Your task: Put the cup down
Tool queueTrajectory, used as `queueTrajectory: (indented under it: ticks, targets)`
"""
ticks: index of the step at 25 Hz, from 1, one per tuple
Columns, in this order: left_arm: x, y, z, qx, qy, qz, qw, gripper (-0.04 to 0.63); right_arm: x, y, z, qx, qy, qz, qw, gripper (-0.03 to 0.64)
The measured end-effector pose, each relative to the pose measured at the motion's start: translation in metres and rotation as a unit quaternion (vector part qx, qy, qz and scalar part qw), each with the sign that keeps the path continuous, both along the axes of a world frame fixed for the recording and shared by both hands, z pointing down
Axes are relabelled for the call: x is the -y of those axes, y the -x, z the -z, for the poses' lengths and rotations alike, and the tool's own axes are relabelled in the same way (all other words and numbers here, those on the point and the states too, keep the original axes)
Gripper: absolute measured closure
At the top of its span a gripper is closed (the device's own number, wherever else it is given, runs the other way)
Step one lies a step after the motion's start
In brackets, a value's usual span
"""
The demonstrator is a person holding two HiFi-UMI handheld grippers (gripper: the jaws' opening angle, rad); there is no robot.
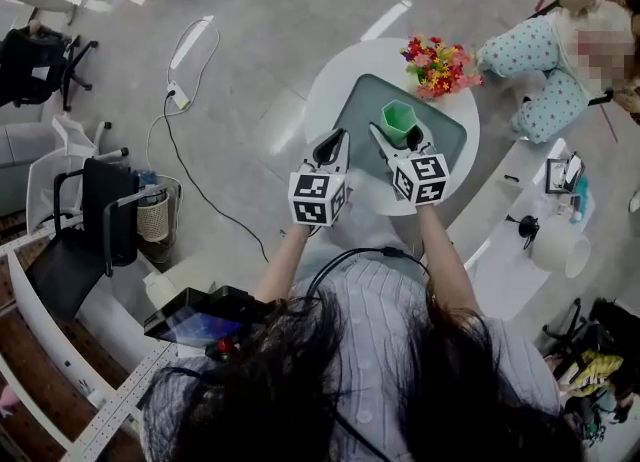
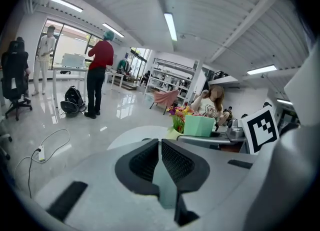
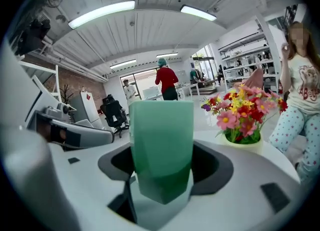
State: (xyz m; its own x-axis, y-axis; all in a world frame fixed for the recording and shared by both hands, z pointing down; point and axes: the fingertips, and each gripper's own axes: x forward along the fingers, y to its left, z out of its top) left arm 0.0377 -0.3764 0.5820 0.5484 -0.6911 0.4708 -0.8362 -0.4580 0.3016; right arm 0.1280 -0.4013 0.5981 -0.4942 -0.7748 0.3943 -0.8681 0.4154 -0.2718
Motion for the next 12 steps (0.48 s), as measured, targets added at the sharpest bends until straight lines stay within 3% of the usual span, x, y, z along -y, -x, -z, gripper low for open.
queueTrajectory:
  ticks: [12]
  targets:
    - [0.03, -0.016, -0.027, 0.013, 0.019, 0.021, 0.9995, 0.577, 0.046, 0.007, -0.053, -0.011, 0.019, 0.043, 0.999, 0.31]
